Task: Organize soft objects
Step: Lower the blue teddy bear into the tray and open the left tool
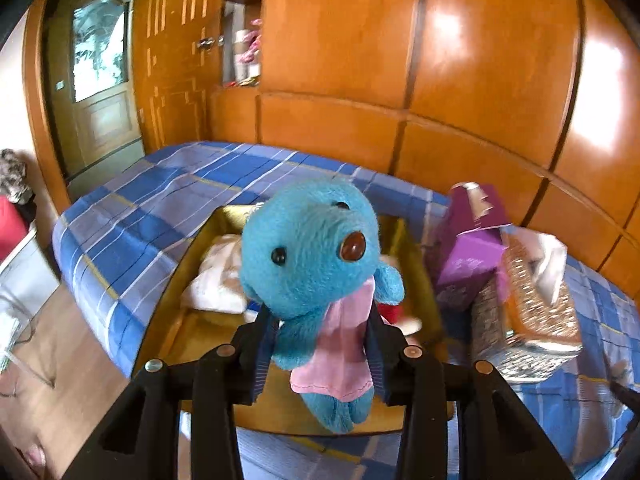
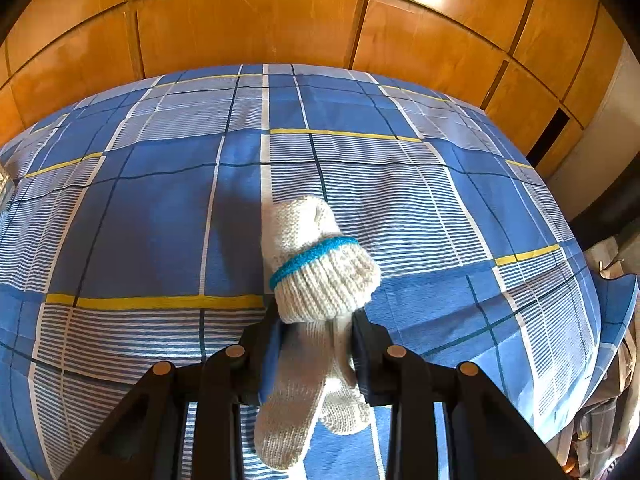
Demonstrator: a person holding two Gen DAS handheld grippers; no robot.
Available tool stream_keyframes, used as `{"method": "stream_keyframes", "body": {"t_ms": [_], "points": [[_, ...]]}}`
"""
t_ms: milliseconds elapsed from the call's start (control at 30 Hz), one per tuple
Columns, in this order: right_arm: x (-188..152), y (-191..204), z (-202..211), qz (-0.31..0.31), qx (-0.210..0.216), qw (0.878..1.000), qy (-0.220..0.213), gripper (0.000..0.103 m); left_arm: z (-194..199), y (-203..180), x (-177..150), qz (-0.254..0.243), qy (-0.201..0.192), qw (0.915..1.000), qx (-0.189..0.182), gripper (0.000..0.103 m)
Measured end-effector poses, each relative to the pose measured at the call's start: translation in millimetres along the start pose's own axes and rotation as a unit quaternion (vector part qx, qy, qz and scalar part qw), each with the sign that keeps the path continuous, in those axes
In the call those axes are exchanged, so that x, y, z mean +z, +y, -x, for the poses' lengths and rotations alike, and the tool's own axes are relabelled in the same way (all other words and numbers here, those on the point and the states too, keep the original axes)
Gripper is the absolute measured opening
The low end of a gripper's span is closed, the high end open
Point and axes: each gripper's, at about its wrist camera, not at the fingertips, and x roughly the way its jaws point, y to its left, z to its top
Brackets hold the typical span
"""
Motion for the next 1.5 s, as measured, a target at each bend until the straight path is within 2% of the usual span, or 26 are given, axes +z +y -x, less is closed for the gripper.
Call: {"method": "stream_keyframes", "body": {"t_ms": [267, 367, 533, 767, 800, 867, 967, 1033, 1100, 1233, 1500], "points": [[0, 2, -1, 0.0, -0.009, 1.0, 0.001, 0.031, -22, 50, -17, 0.041, 0.032, 0.998, 0.035, 0.042], [0, 3, -1, -0.001, -0.01, 1.0, 0.001, 0.031, -28, 76, -13, 0.085, 0.043, 0.995, 0.031, 0.042], [-1, 2, -1, -0.006, -0.01, 1.0, -0.001, 0.031, -42, 110, -12, 0.148, 0.073, 0.9864, -0.003, 0.044], [-1, 2, -1, -0.007, -0.01, 1.0, -0.002, 0.031, -69, 99, -14, 0.13, 0.105, 0.9859, -0.016, 0.053], [-1, 2, -1, -0.008, -0.01, 1.0, -0.002, 0.031, -76, 95, -14, 0.126, 0.11, 0.9859, -0.016, 0.057], [0, 2, -1, -0.008, -0.011, 1.0, -0.002, 0.031, -88, 90, -15, 0.116, 0.121, 0.9859, -0.008, 0.061], [-1, 3, -2, -0.007, -0.011, 1.0, -0.002, 0.031, -94, 88, -16, 0.125, 0.139, 0.9824, 0.012, 0.071], [0, 2, -2, -0.008, -0.011, 1.0, -0.002, 0.031, -88, 88, -17, 0.124, 0.128, 0.9839, 0.018, 0.073], [0, 3, -3, -0.008, -0.012, 1.0, -0.002, 0.031, -79, 85, -18, 0.11, 0.114, 0.9865, 0.042, 0.076], [0, 3, -3, -0.009, -0.015, 1.0, -0.001, 0.031, -60, 81, -20, 0.103, 0.085, 0.9889, 0.066, 0.078], [5, 3, -3, -0.017, -0.014, 1.0, 0.009, 0.03, -26, 56, -12, 0.074, 0.032, 0.9955, 0.051, 0.082]]}}
